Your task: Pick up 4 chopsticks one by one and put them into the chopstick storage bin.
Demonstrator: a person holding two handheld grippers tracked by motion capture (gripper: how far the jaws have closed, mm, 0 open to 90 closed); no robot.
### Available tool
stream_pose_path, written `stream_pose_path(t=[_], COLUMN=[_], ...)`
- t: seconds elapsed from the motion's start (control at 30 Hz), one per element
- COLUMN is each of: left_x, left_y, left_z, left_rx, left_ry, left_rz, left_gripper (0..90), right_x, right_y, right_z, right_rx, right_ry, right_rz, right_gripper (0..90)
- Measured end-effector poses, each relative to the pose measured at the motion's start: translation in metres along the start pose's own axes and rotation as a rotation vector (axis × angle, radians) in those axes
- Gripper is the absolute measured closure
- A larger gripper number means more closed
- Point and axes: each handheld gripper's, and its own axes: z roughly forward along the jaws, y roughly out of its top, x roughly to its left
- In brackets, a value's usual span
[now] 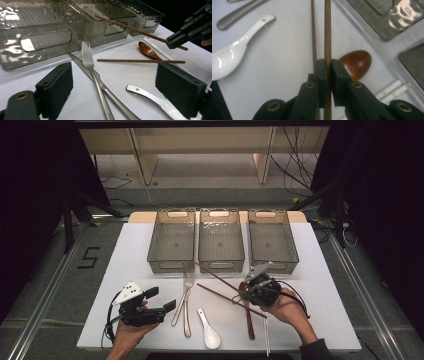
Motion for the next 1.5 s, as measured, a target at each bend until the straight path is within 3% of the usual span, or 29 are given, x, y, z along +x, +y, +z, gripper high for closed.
stream_pose_path(t=[0.1,0.57,0.67,0.87,0.97,1.2,1.5], left_x=[-0.004,-0.029,-0.031,-0.036,-0.04,-0.038,-0.038], left_y=[0.004,0.037,0.043,0.05,0.052,0.051,0.046], left_z=[0.006,0.054,0.061,0.074,0.078,0.083,0.087], left_rx=[0.021,0.082,0.069,0.071,0.075,0.075,0.078], left_ry=[-0.007,-0.145,-0.175,-0.193,-0.204,-0.239,-0.276], left_rz=[-0.019,-0.16,-0.223,-0.272,-0.279,-0.365,-0.382], left_gripper=[14.5,15.8,16.3,18.6,21.7,33.5,51.0], right_x=[0.006,0.025,0.028,0.033,0.033,0.036,0.042], right_y=[0.003,0.011,0.013,0.016,0.015,0.016,0.019], right_z=[0.001,-0.002,-0.002,-0.004,-0.005,-0.005,-0.003], right_rx=[-0.024,-0.138,-0.156,-0.196,-0.209,-0.237,-0.257], right_ry=[-0.004,-0.017,-0.009,-0.015,-0.021,-0.021,-0.009], right_rz=[-0.002,0.008,-0.003,-0.005,-0.004,-0.002,-0.014], right_gripper=[84.7,84.6,84.6,84.6,84.5,84.6,84.6])
